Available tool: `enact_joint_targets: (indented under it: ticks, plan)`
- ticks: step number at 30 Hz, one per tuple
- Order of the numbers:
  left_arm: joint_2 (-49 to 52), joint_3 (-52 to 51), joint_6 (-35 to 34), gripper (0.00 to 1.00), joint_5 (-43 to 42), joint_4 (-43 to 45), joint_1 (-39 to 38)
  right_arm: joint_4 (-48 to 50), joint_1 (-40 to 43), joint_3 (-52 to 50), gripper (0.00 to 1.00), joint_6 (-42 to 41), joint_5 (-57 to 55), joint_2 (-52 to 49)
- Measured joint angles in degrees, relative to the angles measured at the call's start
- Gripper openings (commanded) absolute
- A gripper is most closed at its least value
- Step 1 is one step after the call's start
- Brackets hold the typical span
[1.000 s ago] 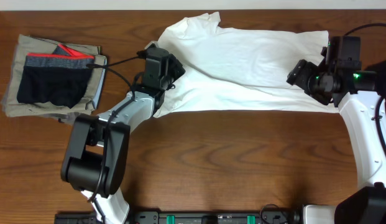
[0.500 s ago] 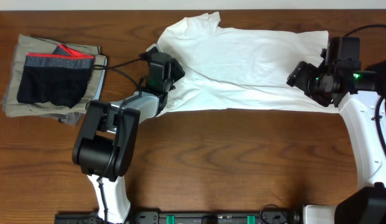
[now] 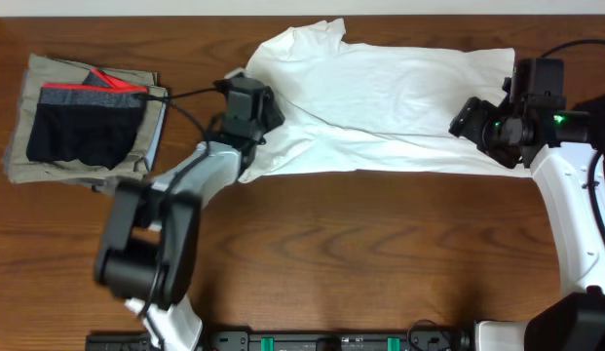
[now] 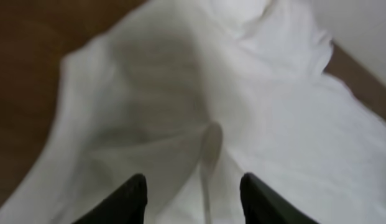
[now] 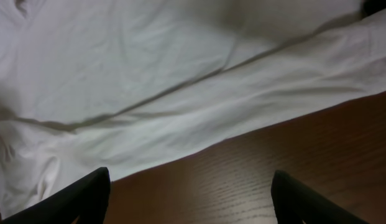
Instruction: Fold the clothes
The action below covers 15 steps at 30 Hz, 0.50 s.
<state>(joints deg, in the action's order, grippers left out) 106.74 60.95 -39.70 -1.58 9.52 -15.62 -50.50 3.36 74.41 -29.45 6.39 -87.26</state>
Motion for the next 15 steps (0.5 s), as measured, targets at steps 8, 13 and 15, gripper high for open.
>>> enact_joint_targets:
  ticks: [8, 13, 15]
  plan:
    - [-4.09, 0.94, -8.46, 0.56, -5.35, -11.5, 3.21, 0.37, -0.02, 0.0, 0.81, 0.0, -0.02, 0.0]
    - [-4.04, 0.94, -15.5, 0.56, -7.21, -13.22, 3.08, 0.35, -0.02, 0.0, 0.81, 0.0, -0.02, 0.0]
    - [-3.85, 0.94, -17.66, 0.56, -7.45, -12.87, 3.08, 0.33, -0.02, 0.0, 0.81, 0.0, -0.02, 0.0]
